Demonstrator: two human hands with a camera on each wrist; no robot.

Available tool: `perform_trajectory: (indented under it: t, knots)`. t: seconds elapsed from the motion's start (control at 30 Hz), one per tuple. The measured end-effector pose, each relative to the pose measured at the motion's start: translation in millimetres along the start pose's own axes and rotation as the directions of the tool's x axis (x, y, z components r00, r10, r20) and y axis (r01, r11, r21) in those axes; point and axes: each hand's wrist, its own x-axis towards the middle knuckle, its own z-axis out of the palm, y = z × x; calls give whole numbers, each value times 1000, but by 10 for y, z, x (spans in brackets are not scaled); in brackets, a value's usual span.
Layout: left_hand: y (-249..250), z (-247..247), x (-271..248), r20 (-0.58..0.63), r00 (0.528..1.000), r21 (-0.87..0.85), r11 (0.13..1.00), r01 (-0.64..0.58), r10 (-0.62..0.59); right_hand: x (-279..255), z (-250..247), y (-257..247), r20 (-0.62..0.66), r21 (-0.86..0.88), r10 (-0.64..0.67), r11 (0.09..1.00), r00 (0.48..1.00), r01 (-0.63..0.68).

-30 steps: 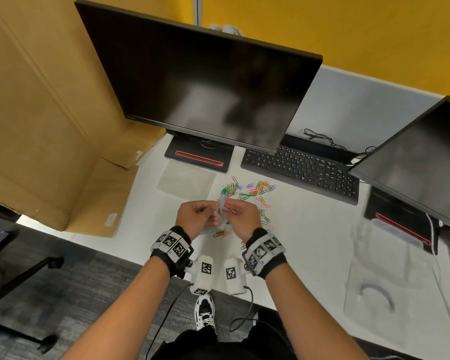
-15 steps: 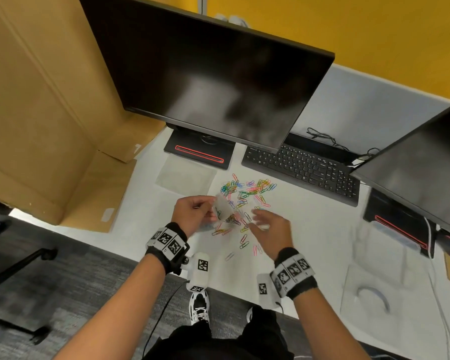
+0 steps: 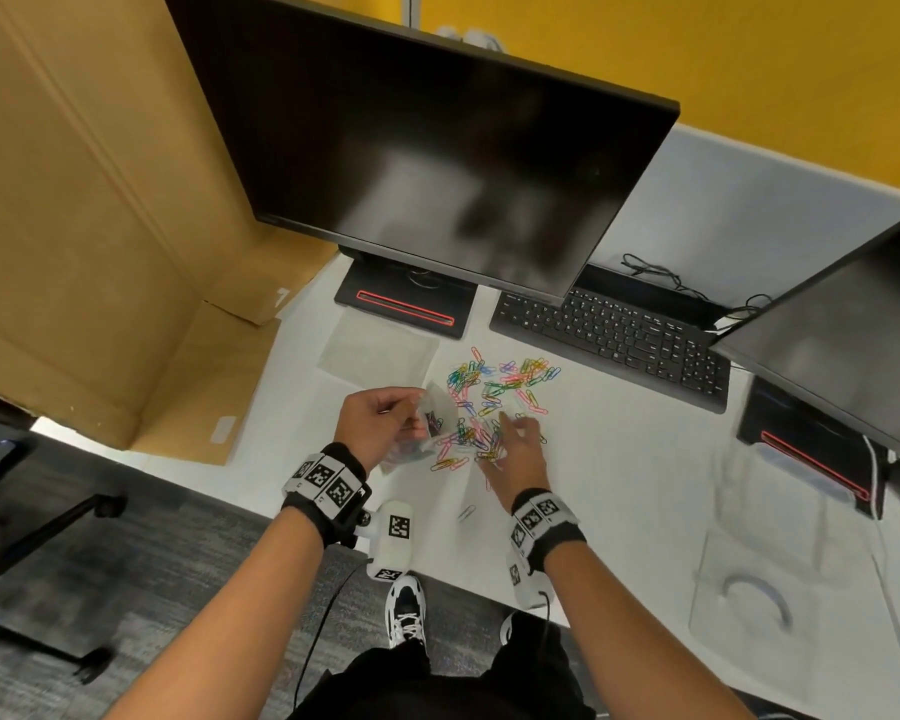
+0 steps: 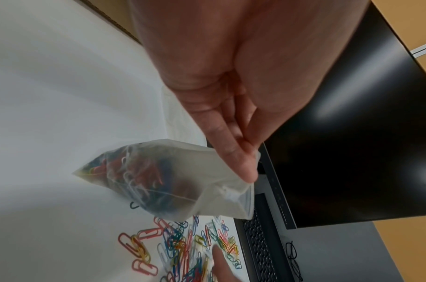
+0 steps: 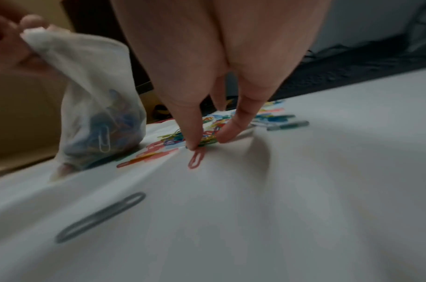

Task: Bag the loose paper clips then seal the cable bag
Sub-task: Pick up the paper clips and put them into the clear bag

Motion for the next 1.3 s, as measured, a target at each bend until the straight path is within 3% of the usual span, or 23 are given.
perform_trajectory:
  t: [0.13,0.23,0.33,0.4,0.47,0.53,0.6,0.67,0.73,0.8,0.87,0.93,1.1,1.2,1.3]
  knots:
    - [25,-14,-30,-9,1000,-11,1000,-5,5,159,-31,-65,179,-428,-196,867,964,256]
    - [25,-2,-47,-9,1000,-18,1000,0,0,168,-38,-63,218,-470,-264,815,940,338]
    - [29,20,-59,0,1000,-9,1000,2,-2,176,-56,1,168,-407,-311,842,935,353]
    - [29,38,-63,9,1000,-2,1000,6,-6,198,-121,52,59,-318,-257,911,965,262]
    - [27,57,-61,17,1000,1,1000,19,-19,208,-250,85,-63,-117,-100,989,993,92]
    - [26,69,-62,21,999,1,1000,29,-29,211,-401,112,-102,163,90,984,991,-72]
    - [28,80,-62,16,999,2,999,32,-32,204,-551,93,-61,397,244,896,968,-200]
    - [26,101,-64,6,1000,14,1000,24,-24,171,-684,-26,53,692,316,672,947,-263]
    - [32,124,-70,0,1000,15,1000,22,-22,131,-786,-220,170,871,257,412,951,-267]
    - [37,144,-73,-5,1000,7,1000,21,-21,88,-834,-431,238,907,145,322,960,-273]
    - [34,162,-66,-9,1000,-2,1000,21,-21,56,-797,-604,265,899,56,347,963,-267]
    - [31,171,-59,-10,1000,3,1000,20,-20,45,-684,-720,264,860,39,443,964,-254]
    - [50,180,-68,-6,1000,15,1000,23,-23,54,-465,-830,198,517,-34,853,980,-75]
    - [57,185,-74,-5,1000,23,1000,16,-16,12,-459,-920,104,406,-46,914,994,0]
    - [74,173,-84,-1,1000,16,1000,15,-15,-67,-488,-985,66,261,-223,944,973,199]
